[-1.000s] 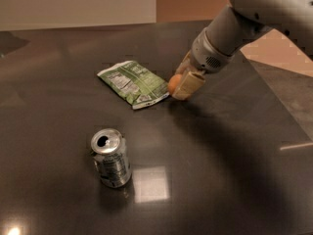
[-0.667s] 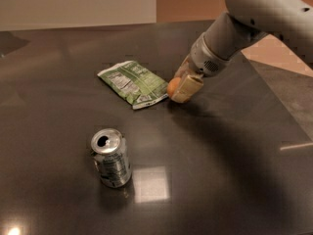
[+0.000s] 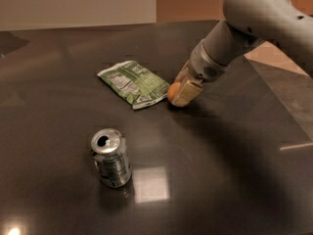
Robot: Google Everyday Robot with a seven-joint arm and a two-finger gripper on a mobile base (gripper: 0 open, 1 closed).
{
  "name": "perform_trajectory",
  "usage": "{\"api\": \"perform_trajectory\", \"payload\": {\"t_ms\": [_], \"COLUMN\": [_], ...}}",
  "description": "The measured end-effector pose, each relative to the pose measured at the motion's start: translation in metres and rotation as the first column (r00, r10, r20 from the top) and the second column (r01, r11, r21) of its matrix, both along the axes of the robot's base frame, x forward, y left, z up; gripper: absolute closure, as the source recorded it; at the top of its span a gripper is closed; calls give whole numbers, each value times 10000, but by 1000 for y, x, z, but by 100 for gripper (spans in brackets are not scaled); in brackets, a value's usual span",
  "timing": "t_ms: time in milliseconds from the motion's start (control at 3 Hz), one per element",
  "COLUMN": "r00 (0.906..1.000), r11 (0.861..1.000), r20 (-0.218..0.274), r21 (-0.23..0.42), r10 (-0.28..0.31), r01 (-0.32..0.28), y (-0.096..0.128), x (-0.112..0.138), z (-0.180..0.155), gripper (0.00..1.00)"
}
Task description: Move orange near green jalapeno chip bag
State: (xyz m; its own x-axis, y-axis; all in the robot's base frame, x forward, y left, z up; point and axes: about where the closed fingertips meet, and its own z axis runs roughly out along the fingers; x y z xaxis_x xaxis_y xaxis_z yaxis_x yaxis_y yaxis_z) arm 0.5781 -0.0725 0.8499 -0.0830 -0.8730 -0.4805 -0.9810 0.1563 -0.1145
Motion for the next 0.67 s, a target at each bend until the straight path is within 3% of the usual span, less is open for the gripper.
{"api": "perform_trajectory", "payload": {"t_ms": [667], "r00": [10000], "r11": [10000], "r20": [-34], "r21": [-8], "r10": [52], "r01": [-53], "y": [3], "x": [0], "z": [-2], "gripper": [13]}}
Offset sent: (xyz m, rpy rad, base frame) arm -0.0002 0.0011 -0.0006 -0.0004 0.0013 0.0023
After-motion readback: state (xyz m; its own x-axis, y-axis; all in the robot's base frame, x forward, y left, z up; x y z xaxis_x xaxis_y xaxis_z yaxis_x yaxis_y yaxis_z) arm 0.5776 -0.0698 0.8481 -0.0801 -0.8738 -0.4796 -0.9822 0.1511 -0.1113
